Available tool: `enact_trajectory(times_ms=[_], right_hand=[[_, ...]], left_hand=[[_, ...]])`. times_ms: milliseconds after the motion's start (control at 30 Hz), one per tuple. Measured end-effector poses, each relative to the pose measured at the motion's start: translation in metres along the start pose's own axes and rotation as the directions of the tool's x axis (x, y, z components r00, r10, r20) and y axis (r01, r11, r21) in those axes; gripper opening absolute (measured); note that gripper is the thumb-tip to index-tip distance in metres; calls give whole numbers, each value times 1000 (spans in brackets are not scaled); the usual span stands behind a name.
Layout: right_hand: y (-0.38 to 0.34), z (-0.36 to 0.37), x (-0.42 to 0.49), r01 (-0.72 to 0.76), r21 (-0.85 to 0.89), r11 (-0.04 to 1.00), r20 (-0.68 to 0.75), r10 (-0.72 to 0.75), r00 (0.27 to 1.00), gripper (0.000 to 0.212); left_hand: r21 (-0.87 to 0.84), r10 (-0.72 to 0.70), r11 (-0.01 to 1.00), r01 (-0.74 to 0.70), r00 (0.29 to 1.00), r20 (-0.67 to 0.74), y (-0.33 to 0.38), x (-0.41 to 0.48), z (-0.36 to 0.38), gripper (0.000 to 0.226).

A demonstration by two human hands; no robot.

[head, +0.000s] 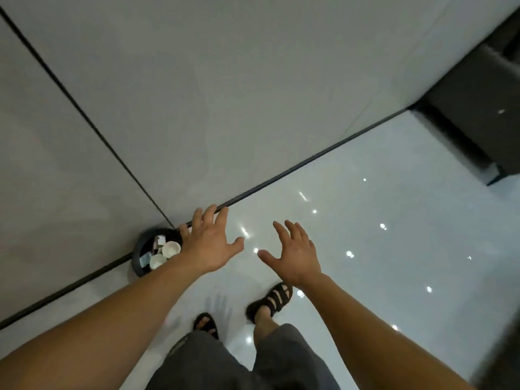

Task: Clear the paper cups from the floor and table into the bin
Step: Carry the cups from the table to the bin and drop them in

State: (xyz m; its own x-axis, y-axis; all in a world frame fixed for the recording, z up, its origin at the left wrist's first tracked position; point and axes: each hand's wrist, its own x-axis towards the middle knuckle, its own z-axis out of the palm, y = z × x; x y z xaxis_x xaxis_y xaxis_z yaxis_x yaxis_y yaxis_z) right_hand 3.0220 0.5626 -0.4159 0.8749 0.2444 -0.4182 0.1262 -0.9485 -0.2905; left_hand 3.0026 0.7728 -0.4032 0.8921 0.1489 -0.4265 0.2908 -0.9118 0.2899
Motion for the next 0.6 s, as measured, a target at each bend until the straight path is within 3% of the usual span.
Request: enact_trajectory(times_ms=[133,300,600], right_hand=[[68,-25,-60,-213,130,968,-91,226,970,84],[165,-52,-120,-382,302,873,-184,447,875,83],[366,-86,-252,-579,487,654,-199,729,656,82]], left_hand=[[114,173,977,-179,983,61,79,-12,-12,88],[240,366,896,-372,928,73,205,-21,-9,86],[303,694,643,-703,702,157,469,-82,76,83]])
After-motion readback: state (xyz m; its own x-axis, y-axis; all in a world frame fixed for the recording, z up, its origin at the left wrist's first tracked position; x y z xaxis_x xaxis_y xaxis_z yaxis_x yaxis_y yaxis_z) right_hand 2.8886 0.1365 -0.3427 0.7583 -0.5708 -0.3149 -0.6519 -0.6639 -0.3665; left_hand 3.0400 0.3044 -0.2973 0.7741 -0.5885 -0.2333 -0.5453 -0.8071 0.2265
